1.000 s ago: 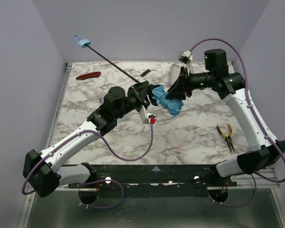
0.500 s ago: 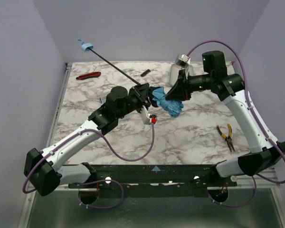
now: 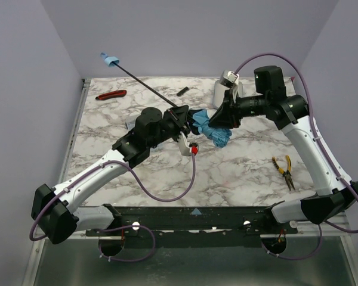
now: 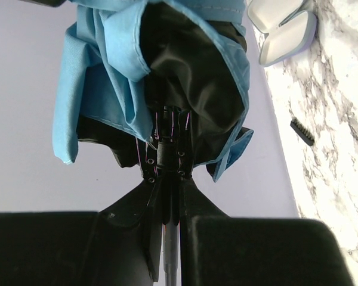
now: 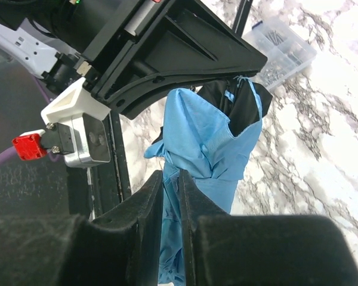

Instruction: Open the umbrella

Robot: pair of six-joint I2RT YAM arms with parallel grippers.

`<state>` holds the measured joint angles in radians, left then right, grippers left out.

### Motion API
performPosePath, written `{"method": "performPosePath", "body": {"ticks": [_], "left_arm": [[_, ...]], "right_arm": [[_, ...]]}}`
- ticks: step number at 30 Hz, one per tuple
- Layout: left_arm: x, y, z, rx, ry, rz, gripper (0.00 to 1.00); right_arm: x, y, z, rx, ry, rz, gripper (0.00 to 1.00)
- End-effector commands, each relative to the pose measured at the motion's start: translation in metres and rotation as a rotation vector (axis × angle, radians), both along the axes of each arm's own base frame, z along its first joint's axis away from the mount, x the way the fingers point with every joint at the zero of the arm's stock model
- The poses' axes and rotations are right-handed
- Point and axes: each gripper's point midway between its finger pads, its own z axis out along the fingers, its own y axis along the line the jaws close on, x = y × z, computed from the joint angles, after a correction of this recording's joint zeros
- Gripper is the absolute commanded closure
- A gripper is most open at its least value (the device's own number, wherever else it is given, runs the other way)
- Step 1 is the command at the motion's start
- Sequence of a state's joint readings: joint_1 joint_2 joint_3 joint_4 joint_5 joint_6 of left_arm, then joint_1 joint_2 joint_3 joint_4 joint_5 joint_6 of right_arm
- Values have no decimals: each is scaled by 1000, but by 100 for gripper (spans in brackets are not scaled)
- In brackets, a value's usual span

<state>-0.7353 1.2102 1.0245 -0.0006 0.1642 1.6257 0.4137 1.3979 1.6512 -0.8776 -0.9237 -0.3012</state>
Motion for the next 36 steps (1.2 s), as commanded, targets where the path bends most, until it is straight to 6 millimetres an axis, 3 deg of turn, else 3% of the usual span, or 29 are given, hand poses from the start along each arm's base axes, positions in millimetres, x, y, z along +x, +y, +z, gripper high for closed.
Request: {"method": "performPosePath", "body": {"ticks": [1, 11, 14, 17, 22, 25, 30, 36], "left_arm": [[3, 2, 45, -106, -60, 28, 100], [4, 1, 48, -123, -58, 27, 100], [6, 1, 48, -131, -46, 34, 100], [9, 1, 46, -130, -41, 46, 100], [21, 4, 42, -138, -18, 101, 100], [27, 5, 41, -149, -1, 127, 100], [31, 7, 40, -157, 4, 142, 100], [35, 12, 39, -161, 17, 158, 100]], "right_arm": [[-3, -6, -22, -82, 43, -34, 81], [5, -9, -33, -128, 33, -81, 82], [4, -10, -35, -138, 34, -73, 100], [3, -9, -29, -130, 28, -59, 100], [-26, 5, 5, -25, 9, 104, 100], [-40, 9, 9, -24, -33, 153, 100], [-47, 10, -6, -94, -34, 185, 100], [-41, 1, -32, -194, -27, 144, 100]]}}
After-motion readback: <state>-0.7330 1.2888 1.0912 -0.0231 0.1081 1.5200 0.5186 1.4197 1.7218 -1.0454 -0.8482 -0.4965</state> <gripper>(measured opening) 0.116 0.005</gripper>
